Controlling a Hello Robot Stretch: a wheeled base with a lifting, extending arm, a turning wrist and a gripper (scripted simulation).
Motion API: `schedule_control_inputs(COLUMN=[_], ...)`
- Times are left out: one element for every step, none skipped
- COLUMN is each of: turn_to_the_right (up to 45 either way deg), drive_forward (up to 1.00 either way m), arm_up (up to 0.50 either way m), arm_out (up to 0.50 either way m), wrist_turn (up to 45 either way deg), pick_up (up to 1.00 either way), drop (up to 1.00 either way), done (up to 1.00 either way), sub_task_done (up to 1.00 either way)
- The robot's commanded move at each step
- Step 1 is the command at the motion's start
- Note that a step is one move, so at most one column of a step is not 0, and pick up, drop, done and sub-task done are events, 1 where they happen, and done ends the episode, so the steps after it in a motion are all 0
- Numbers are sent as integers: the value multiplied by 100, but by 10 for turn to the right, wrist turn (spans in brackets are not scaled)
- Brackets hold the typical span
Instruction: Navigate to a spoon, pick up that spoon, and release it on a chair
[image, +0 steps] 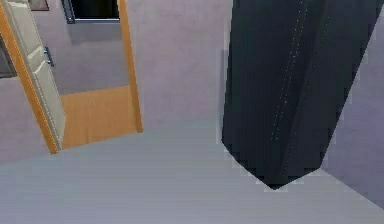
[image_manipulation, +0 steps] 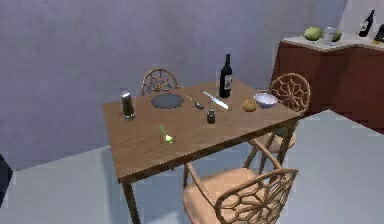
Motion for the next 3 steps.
schedule_control_inputs(turn_to_the_right=[-60,450,240], drive_forward=[0,0,0], arm_up=[0,0,0], arm_out=[0,0,0], wrist_turn=[0,0,0], pick_up=[0,0,0], drop=[0,0,0], done=[0,0,0], sub_task_done=[0,0,0])
